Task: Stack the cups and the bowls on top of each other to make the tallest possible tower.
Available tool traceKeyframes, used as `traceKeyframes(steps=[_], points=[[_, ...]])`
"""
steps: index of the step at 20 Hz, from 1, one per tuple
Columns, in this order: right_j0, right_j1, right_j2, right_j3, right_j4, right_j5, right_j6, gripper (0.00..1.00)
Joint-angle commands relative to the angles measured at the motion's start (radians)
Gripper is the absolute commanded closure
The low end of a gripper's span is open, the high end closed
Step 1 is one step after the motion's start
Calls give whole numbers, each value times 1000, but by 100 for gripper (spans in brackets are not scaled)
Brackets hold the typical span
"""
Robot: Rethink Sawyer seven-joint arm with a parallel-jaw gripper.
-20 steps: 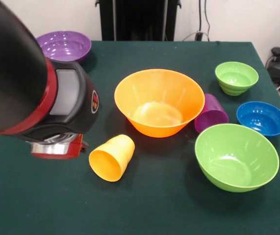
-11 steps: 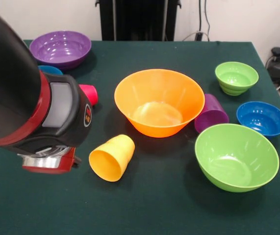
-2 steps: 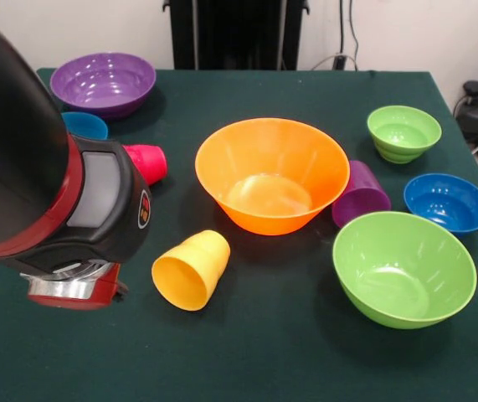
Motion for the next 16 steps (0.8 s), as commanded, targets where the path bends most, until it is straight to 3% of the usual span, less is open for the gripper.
traceKeyframes(steps=[1,5,16], points=[[10,46,-58,-68,1,39,-35,0],[8,53,-53,-80,28,97,-52,0],[6,97,-43,-90,75,69,-67,0]])
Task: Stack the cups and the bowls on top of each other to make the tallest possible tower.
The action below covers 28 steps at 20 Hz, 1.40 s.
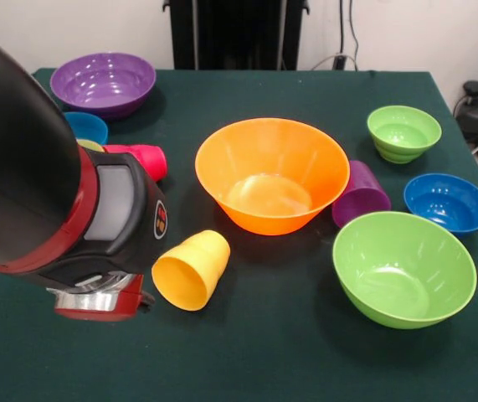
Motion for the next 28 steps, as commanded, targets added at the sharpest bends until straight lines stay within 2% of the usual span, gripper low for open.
traceKeyframes(steps=[1,6,9,12,13,17,22,28], points=[[3,70,-50,-90,4,62,-86,0],[-12,82,-59,-93,20,64,-104,0],[-24,80,-78,-94,26,110,-141,0],[-35,66,-126,-94,28,215,-226,0],[-41,58,-161,-91,27,277,-280,0],[-48,47,-242,-78,37,348,-381,0],[-52,44,-278,-71,56,377,-400,0],[-47,60,-270,-68,88,299,-324,0]])
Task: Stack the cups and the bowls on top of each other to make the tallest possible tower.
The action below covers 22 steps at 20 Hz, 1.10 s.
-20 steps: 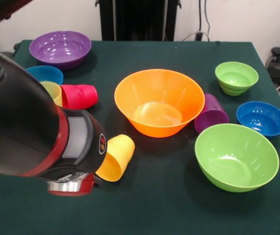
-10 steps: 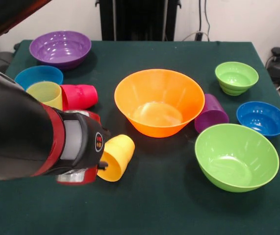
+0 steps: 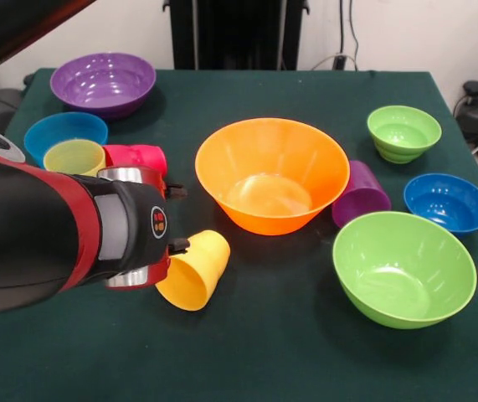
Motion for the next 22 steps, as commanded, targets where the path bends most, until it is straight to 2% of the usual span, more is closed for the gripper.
traceKeyframes(steps=[1,5,11,14,19,22], points=[[12,-9,-119,-65,28,-56,-161,0],[26,-14,-116,-52,23,-152,-46,0],[32,-15,-89,-50,13,-200,26,0],[39,-5,-60,-46,4,-257,77,0],[41,3,-37,-46,-8,-274,98,0],[37,-2,-43,-50,-8,-240,85,0]])
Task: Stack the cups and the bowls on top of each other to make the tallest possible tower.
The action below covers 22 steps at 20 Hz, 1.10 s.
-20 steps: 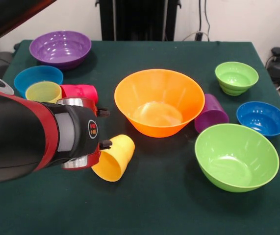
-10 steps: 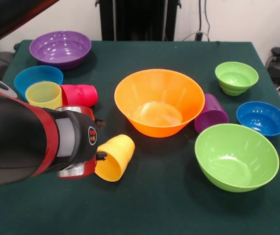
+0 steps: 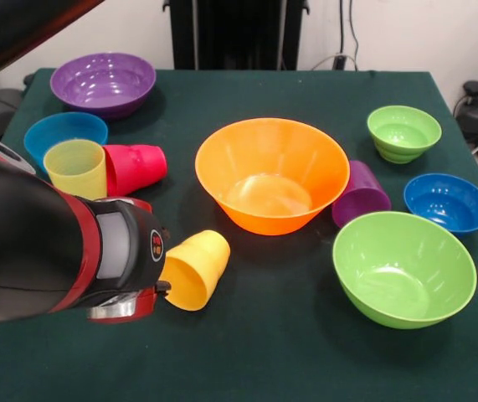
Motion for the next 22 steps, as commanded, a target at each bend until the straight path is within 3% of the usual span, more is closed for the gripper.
traceKeyframes(steps=[1,11,22], points=[[29,-4,-37,-53,-34,-37,81,0],[7,-8,-70,-70,-4,96,-19,0],[12,30,-39,-68,-6,12,22,0]])
